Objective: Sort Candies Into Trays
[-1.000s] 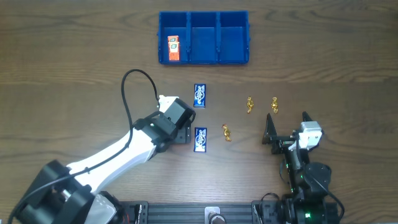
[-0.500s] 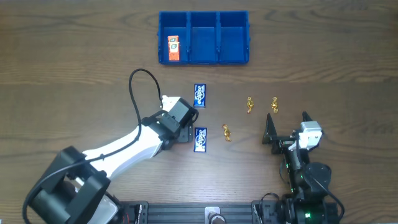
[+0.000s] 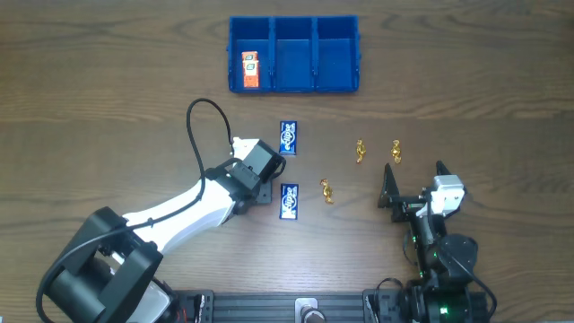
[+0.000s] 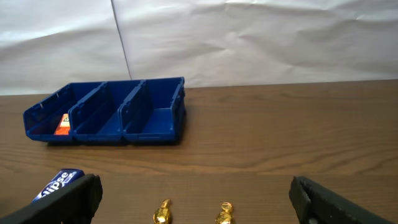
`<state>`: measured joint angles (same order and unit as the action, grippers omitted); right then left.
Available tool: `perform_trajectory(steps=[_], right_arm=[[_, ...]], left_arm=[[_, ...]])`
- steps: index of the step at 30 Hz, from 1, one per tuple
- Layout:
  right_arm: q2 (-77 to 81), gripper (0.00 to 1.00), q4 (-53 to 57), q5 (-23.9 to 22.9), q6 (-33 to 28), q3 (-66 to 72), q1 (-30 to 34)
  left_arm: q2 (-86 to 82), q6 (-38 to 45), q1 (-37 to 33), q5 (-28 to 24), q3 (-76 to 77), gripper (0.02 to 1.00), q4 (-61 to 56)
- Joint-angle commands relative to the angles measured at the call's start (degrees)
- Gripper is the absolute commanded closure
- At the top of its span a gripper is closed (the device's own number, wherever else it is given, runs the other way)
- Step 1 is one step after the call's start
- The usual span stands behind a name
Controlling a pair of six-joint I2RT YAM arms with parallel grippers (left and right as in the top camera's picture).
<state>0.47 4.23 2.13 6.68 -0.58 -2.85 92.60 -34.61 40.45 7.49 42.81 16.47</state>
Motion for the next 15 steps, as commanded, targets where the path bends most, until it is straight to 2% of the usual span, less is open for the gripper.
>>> perform_trajectory(steps=[1, 5, 8, 11, 15], right_arm=[[-0.3, 0.003, 0.4, 0.1, -0.8, 0.1, -0.1], [-0.3, 0.003, 0.4, 0.1, -0.8, 0.1, -0.1], [-0.3, 0.003, 0.4, 0.1, -0.8, 0.1, -0.1], [-0.3, 0.003, 0.4, 0.1, -0.8, 0.1, -0.1], [-0.3, 0.003, 0.4, 0.1, -0.8, 0.1, -0.1]], left_arm=[[0.6, -0.3, -0.3, 0.5, 0.2, 0.715, -0.5], [-0.9, -0.3, -0.3, 1.8, 3.0, 0.728, 0.4], [-2.8, -0.3, -0.3, 4.6, 7.5, 0.73, 4.7], [-4.6, 0.7, -0.8, 9.7, 15.6, 0.735, 11.0], [-4.0, 5.9, -4.0, 12.0, 29.4, 0.737, 16.0]])
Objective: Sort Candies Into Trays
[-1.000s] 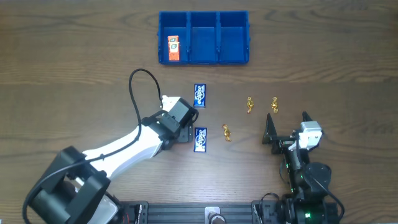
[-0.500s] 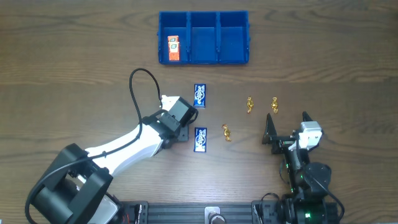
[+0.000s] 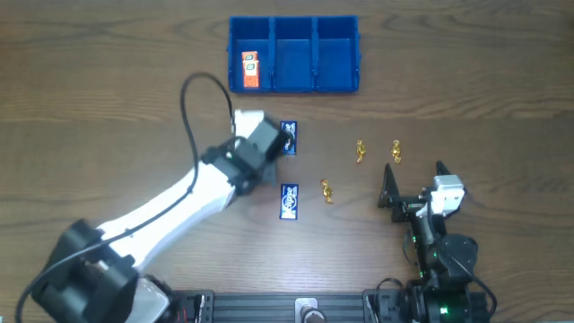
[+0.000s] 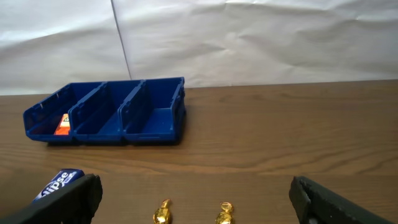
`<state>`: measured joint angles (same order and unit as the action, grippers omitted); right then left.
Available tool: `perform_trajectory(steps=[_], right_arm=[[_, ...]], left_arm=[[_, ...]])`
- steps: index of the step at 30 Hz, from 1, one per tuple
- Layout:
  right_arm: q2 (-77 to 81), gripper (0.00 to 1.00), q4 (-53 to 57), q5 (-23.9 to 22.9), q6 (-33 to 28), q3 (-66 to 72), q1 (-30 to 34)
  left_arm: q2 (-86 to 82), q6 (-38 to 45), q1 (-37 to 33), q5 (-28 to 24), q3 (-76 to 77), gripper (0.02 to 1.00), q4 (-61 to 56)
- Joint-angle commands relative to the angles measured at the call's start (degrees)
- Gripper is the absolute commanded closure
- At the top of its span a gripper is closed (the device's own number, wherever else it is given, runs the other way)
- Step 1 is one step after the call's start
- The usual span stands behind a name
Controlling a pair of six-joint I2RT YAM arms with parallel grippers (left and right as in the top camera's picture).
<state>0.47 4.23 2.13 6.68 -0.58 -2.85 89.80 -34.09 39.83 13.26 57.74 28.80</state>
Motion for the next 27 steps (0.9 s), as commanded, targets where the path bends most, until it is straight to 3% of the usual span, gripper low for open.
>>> perform_trajectory(steps=[1, 5, 13, 20, 27], right_arm=[[-0.3, 0.003, 0.4, 0.1, -0.8, 0.1, -0.1], [-0.3, 0.003, 0.4, 0.1, -0.8, 0.1, -0.1], [-0.3, 0.003, 0.4, 0.1, -0.8, 0.1, -0.1], [-0.3, 0.003, 0.4, 0.1, -0.8, 0.1, -0.1], [-0.3, 0.003, 0.4, 0.1, -0.8, 0.1, -0.1]], left_arm=[[-0.6, 6.7, -4.4, 6.3, 17.5, 0.735, 4.4], [4.0, 11.5, -9.7, 5.9, 29.0, 0.735, 5.9], [22.4, 16.8, -16.4, -0.3, 49.6, 0.728, 8.6], [32.1, 16.5, -18.5, -4.7, 53.5, 0.724, 7.5], [34.6, 16.3, -18.5, -5.4, 53.5, 0.713, 6.6]])
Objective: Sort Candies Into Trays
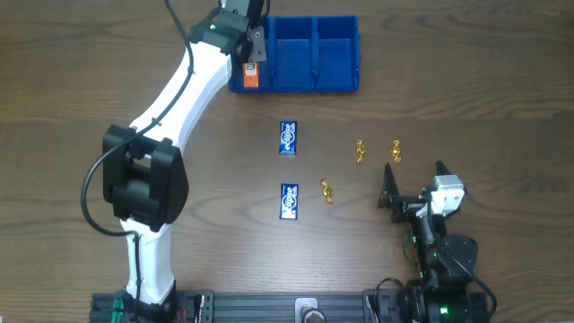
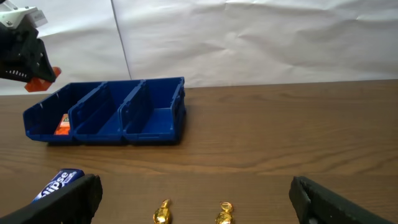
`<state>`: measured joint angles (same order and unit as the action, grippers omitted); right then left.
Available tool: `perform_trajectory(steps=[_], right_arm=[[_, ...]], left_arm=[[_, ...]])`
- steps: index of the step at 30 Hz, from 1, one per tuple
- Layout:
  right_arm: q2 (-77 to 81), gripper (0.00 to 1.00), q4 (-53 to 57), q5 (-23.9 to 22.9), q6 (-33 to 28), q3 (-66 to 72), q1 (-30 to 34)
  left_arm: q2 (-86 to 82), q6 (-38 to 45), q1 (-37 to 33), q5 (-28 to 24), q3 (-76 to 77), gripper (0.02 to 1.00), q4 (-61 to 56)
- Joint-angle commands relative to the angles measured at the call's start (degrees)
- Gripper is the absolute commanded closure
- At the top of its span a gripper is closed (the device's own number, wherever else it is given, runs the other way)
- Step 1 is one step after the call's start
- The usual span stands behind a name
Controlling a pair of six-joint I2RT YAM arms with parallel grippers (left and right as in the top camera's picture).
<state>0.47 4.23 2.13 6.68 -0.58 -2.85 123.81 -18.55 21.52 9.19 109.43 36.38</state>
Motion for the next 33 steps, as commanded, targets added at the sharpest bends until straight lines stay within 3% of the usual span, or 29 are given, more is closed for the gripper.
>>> perform_trajectory(steps=[1, 25, 27, 29, 33], right_arm=[[-0.3, 0.003, 0.4, 0.1, -0.8, 0.1, -0.1], [-0.3, 0.003, 0.4, 0.1, -0.8, 0.1, -0.1], [-0.3, 0.003, 0.4, 0.1, -0.8, 0.1, -0.1], [-0.3, 0.003, 0.4, 0.1, -0.8, 0.1, -0.1], [-0.3, 0.003, 0.4, 0.1, -0.8, 0.1, -0.1]], left_arm=[[0.6, 0.7, -0.2, -1.4, 1.8, 0.715, -1.1], [1.4, 4.3, -0.5, -1.4, 1.7, 0.669, -1.3], [1.5, 4.4, -0.5, -1.4, 1.7, 0.573, -1.2], [1.4, 4.4, -0.5, -1.4, 1.7, 0.373, -1.2], [0.3, 4.4, -0.5, -1.4, 1.7, 0.145, -1.2]])
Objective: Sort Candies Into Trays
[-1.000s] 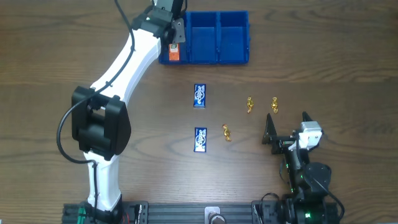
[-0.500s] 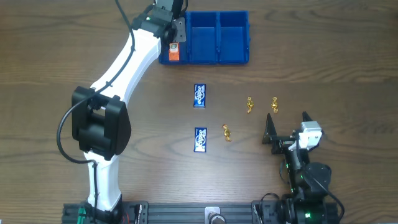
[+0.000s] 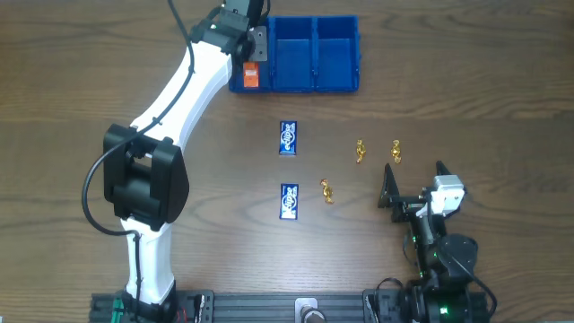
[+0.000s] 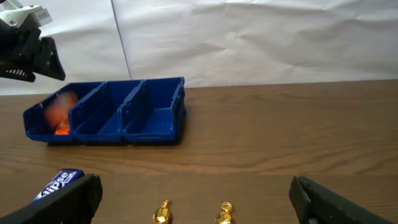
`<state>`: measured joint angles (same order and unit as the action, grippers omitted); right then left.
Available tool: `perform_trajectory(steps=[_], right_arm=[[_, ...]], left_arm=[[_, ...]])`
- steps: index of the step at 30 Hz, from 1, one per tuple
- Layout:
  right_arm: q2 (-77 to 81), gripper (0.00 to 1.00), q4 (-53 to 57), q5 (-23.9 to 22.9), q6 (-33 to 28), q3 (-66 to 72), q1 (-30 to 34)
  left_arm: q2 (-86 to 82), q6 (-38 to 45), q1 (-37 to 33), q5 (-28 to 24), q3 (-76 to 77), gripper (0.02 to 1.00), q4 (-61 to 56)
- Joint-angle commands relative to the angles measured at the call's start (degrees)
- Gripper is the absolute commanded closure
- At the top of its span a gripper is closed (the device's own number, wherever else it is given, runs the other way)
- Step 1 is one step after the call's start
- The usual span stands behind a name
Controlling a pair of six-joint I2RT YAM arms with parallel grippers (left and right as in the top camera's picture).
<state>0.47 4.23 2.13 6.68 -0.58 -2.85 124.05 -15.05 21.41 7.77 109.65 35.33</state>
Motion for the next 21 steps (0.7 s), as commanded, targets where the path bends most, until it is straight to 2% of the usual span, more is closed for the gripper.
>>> perform_trajectory(steps=[1, 7, 11, 14, 21], right_arm=[[-0.3, 0.003, 0.4, 0.1, -0.8, 0.1, -0.1], [-0.3, 0.003, 0.4, 0.1, -0.8, 0.1, -0.1], [-0.3, 0.003, 0.4, 0.1, -0.8, 0.1, -0.1], [-0.3, 0.003, 0.4, 0.1, -0.8, 0.1, -0.1], [-0.3, 0.003, 0.4, 0.1, -0.8, 0.1, -0.1]], left_arm=[[-0.5, 0.9, -0.4, 0.1, 1.5, 0.139, -0.2], [-9.8, 1.0, -0.6, 2.1, 0.2, 0.121, -0.6], [-21.5, 2.7, -1.9, 2.3, -6.2, 0.082, -4.9], [-31.5, 4.9, -3.5, 2.3, -13.2, 0.02, -8.5], [-57.7, 10.3, -8.4, 1.2, -36.8, 0.02, -19.1]])
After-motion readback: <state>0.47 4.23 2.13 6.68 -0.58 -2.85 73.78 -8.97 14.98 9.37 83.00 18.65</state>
